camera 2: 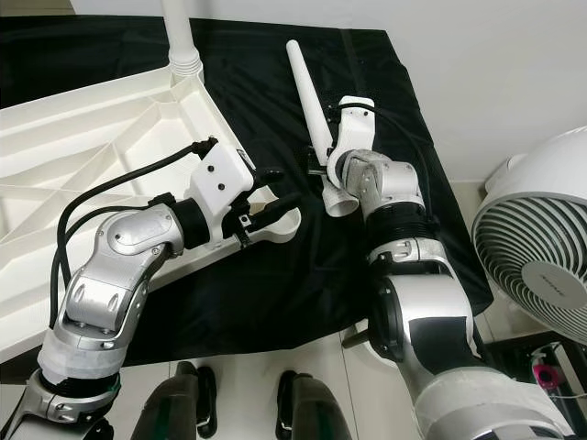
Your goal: Building children table
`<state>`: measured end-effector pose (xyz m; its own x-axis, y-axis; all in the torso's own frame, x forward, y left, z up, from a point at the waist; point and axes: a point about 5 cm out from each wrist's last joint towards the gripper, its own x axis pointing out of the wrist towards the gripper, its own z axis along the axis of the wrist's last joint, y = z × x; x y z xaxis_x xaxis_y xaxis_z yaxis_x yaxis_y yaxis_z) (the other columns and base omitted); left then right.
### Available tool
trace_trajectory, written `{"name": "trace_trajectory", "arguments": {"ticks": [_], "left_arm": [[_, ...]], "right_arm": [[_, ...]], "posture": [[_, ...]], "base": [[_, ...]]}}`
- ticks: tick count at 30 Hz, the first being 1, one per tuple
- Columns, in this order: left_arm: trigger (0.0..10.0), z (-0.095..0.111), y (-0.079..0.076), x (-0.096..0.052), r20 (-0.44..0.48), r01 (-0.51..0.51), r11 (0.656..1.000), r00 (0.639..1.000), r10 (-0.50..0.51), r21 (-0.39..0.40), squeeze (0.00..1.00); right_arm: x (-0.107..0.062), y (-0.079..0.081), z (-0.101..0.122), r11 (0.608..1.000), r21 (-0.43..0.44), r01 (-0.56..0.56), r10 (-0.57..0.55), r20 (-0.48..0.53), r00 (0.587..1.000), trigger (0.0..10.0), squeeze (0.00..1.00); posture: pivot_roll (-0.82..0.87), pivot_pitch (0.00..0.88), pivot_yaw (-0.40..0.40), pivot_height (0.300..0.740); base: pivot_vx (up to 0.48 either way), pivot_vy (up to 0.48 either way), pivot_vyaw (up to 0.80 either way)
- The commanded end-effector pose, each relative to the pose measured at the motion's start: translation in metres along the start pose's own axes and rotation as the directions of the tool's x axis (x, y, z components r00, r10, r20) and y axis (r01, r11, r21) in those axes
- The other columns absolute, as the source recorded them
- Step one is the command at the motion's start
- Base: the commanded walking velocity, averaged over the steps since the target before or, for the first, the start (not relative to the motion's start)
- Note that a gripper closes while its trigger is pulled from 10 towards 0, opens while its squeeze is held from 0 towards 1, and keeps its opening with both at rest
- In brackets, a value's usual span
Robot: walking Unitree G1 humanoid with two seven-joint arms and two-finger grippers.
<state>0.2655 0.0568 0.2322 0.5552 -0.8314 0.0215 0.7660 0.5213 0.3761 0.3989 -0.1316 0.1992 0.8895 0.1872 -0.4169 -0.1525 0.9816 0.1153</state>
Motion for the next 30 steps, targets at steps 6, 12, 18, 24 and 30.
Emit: {"name": "trace_trajectory", "arguments": {"ticks": [6, 12, 18, 24, 30], "left_arm": [[10.0, 0.0, 0.01, -0.001, 0.016, -0.26, 0.965, 0.966, 0.259, 0.032, 0.0], [10.0, -0.003, 0.009, -0.001, 0.023, -0.261, 0.964, 0.965, 0.26, 0.049, 0.0], [10.0, -0.004, 0.012, 0.004, 0.029, -0.283, 0.959, 0.959, 0.282, 0.025, 0.0], [10.0, -0.003, 0.015, 0.008, 0.034, -0.296, 0.955, 0.954, 0.297, -0.019, 0.0], [10.0, -0.002, 0.019, 0.011, 0.048, -0.292, 0.955, 0.954, 0.294, -0.048, 0.0]], "right_arm": [[0.006, -0.011, -0.055, 0.996, 0.081, 0.023, 0.001, -0.282, 0.959, 1.8, 0.0], [0.003, -0.014, -0.065, 0.982, 0.181, 0.055, 0.021, -0.393, 0.919, 0.7, 0.0], [0.004, -0.009, -0.059, 0.99, 0.14, 0.031, 0.013, -0.304, 0.952, 6.5, 0.0], [0.0, -0.007, -0.045, 0.988, 0.153, -0.005, 0.031, -0.166, 0.986, 10.0, 0.0], [-0.019, -0.013, -0.016, 0.966, 0.249, -0.073, 0.063, 0.049, 0.997, 10.0, 0.0]], "posture": [[0.06, 0.211, -0.114, 0.74], [0.05, 0.242, -0.139, 0.74], [0.04, 0.249, -0.126, 0.74], [0.03, 0.231, -0.106, 0.74], [0.01, 0.204, -0.081, 0.74]], "base": [[0.0, 0.0, 0.0], [0.0, 0.0, 0.0], [0.0, 0.0, 0.0], [0.0, 0.0, 0.0], [0.0, 0.0, 0.0]]}}
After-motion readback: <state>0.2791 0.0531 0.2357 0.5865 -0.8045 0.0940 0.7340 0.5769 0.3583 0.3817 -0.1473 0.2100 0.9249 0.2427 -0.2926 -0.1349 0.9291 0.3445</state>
